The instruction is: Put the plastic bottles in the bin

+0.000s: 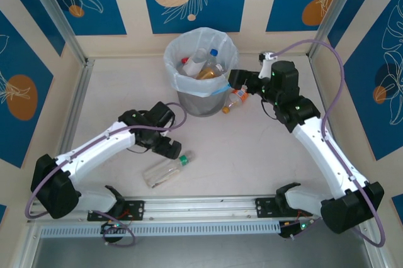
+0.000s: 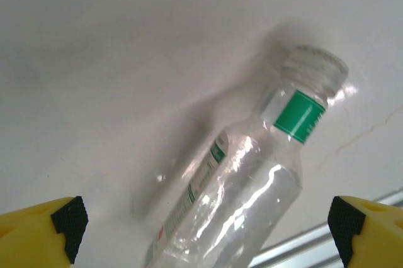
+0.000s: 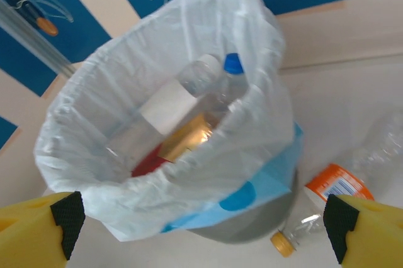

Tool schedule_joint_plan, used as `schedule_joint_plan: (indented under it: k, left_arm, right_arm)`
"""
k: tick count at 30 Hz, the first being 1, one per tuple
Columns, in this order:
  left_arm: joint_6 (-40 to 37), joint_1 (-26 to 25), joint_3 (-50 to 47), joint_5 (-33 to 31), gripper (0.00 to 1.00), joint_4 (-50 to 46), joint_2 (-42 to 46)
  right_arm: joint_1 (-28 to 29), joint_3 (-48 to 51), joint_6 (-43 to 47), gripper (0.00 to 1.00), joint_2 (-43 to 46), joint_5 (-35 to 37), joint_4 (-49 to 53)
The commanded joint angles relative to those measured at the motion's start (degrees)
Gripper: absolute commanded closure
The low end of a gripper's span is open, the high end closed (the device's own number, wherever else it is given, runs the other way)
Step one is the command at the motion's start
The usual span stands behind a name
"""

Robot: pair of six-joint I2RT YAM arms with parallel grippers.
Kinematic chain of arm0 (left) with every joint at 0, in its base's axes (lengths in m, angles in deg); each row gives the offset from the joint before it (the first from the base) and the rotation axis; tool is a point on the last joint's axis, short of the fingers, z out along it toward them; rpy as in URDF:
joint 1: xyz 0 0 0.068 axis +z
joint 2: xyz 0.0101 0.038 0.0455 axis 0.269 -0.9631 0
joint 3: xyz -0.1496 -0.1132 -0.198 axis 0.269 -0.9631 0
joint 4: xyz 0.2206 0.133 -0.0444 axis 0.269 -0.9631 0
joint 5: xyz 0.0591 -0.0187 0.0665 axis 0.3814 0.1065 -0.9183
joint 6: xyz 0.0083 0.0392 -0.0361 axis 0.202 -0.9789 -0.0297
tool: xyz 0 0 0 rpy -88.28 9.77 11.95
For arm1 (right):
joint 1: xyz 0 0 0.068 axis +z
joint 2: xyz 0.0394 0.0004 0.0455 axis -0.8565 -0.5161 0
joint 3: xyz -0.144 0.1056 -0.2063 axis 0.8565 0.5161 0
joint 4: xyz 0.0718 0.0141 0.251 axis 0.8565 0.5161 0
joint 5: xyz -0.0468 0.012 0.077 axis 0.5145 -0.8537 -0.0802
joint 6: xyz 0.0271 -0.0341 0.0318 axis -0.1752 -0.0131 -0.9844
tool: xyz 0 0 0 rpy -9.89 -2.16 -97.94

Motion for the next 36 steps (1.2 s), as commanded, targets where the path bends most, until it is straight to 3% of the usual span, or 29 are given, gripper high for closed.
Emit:
schedule_joint_plan:
  k: [1, 6, 10, 15, 20, 30, 36]
  left_arm:
    - [-4.21, -2.13, 3.41, 2.64, 0.01, -7.81, -0.41]
    - [-4.95, -2.98, 5.37, 0.35, 0.01, -11.83, -3.43]
    - [-6.11, -4.19, 4.42, 2.13, 0.01, -12.17, -4.72]
    - [-7.24, -5.31, 5.68, -1.03, 0.01, -16.56, -8.89]
    - [-9.85, -8.73, 5.43, 5.36, 0.01, -15.04, -11.64]
    - [-5.24, -12.62, 3.92, -0.5, 0.01, -10.03, -21.86]
    - [-4.88, -14.88, 3.09, -0.23, 0.08, -7.61, -25.57]
  right_arm:
    - [-1.69, 2.43, -3.27, 0.0, 2.3, 2.05, -1.25]
    - [-2.67, 4.15, -2.71, 0.0, 4.33, 3.05, -0.99]
    - [-2.98, 4.76, -0.09, 0.01, 4.84, 5.01, 4.28]
    - [-3.51, 7.51, -1.01, 0.0, 5.63, 7.66, 8.32]
    - [-4.6, 9.53, -3.0, 0.0, 5.91, 8.29, 7.22]
    - [-5.47, 9.71, -0.44, 0.0, 5.53, 6.76, 7.83]
    - [-5.9, 10.77, -0.81, 0.0, 5.84, 6.94, 7.88]
